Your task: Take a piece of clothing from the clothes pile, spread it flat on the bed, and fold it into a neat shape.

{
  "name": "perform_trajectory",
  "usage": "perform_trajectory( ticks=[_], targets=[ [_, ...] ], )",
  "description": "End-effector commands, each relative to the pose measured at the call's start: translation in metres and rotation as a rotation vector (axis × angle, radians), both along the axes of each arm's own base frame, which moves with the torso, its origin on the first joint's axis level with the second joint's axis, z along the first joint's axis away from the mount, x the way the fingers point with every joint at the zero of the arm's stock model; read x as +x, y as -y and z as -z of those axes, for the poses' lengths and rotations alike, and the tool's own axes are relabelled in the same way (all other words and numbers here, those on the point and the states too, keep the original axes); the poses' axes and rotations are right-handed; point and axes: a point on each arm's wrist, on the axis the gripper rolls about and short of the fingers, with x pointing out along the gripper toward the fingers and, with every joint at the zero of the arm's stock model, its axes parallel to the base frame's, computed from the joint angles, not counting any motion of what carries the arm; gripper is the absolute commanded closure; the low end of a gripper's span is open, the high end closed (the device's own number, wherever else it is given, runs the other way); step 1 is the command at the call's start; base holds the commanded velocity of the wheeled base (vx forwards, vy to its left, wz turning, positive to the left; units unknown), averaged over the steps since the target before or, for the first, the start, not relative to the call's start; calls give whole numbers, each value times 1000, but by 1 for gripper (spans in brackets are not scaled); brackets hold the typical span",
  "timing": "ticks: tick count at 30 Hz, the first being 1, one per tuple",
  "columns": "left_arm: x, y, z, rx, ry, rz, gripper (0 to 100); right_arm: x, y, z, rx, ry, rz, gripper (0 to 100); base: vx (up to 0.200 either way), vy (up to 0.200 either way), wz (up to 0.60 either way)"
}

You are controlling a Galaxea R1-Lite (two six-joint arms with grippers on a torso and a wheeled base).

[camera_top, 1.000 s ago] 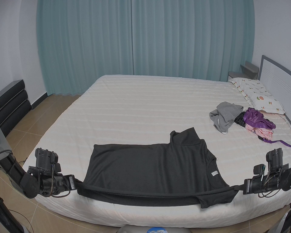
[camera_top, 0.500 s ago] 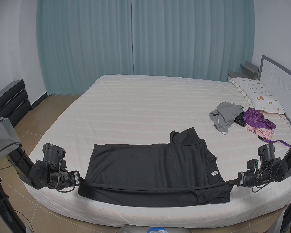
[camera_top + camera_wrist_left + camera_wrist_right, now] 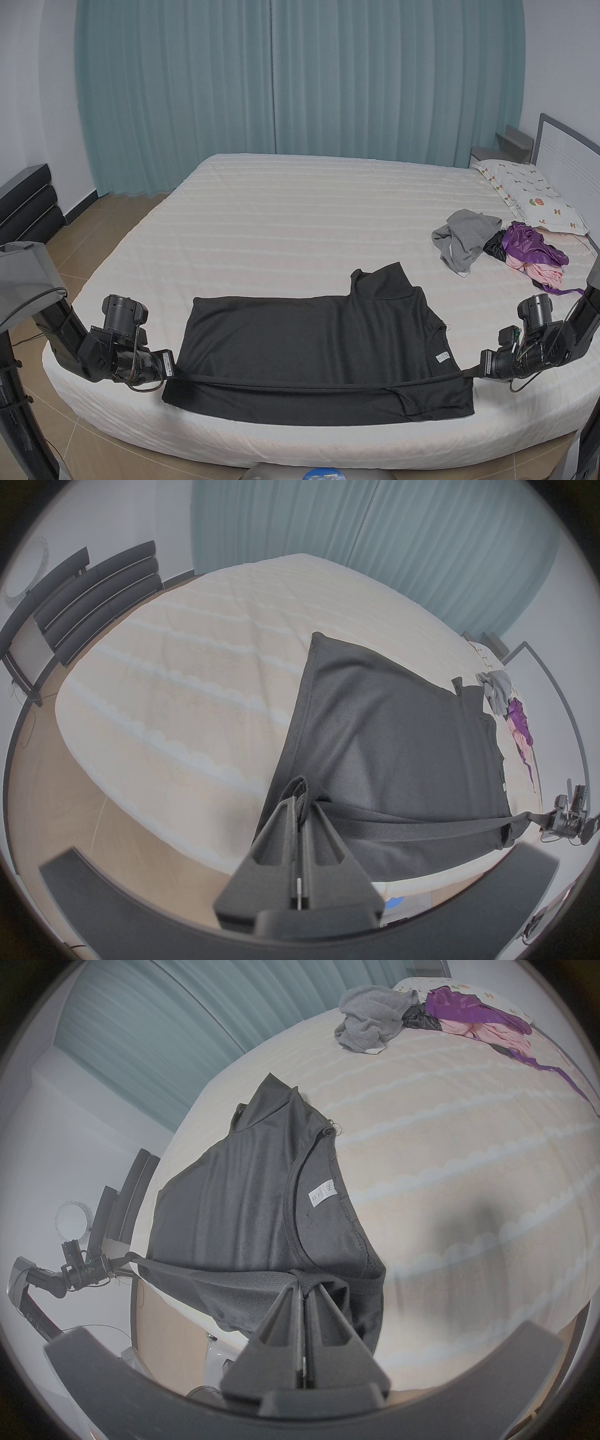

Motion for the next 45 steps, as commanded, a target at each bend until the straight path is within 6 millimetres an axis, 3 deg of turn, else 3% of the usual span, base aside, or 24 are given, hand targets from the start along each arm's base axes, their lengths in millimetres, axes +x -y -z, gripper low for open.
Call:
perform_trajectory(
  ticks=[1,9,17,23,27,37,45],
  targets=[
    [10,1,13,0,-24,-3,100,9,0,8,4,-17,6,100,0,0,0],
    [21,2,17,-16,-17,-35,100,21,-2,12,16,-12,15,100,0,0,0],
    [14,1,9,-19,-8,-45,100,21,-2,-17,31,74,39,100,0,0,0],
    [-4,-1,-10,-26,26,-51,100,-10,-3,-46,31,144,42,100,0,0,0],
    [-16,-2,-19,-26,37,-49,100,-32,-4,-56,29,160,40,100,0,0,0],
    [-40,-4,-24,-22,25,-44,100,-59,-5,-59,25,158,40,100,0,0,0],
    [-44,-4,-27,-22,32,-44,100,-64,-6,-58,26,146,40,100,0,0,0]
  ],
)
